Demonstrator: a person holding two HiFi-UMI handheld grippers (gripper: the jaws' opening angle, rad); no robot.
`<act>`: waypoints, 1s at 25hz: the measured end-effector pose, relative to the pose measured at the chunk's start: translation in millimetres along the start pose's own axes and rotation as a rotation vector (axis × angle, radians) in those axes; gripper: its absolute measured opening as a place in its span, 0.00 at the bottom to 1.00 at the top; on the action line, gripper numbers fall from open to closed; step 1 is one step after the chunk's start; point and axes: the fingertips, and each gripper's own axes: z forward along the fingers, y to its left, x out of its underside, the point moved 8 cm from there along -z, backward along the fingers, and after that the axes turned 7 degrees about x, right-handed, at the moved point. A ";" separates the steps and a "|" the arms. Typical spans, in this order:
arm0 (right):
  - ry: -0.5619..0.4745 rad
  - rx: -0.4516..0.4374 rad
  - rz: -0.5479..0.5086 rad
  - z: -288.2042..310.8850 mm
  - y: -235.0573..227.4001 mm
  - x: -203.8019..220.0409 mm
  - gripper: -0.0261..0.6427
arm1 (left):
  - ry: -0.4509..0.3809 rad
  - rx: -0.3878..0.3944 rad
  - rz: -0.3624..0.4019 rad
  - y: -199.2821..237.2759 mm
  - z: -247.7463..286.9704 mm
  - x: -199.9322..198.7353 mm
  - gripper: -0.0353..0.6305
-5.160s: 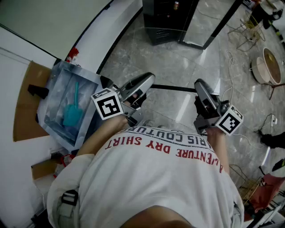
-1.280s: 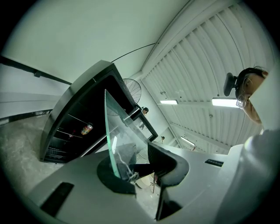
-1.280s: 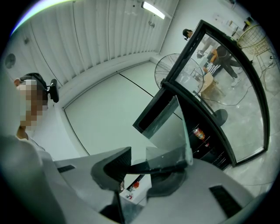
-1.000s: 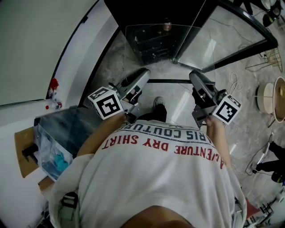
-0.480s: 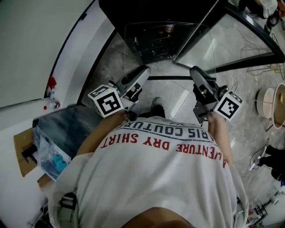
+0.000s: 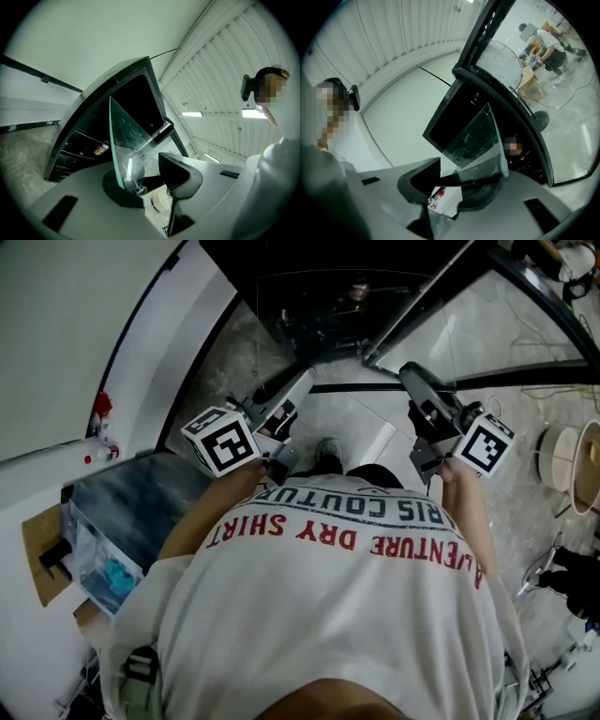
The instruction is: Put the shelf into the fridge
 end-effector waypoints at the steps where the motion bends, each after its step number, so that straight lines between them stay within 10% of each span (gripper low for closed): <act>1: 0.009 -0.004 0.002 5.3 -5.7 -5.1 0.21 | -0.001 -0.011 -0.001 3.8 5.2 -2.9 0.21; 25: 0.052 -0.069 -0.054 25.9 -15.5 -27.2 0.21 | -0.071 -0.053 0.021 6.6 13.6 -6.4 0.22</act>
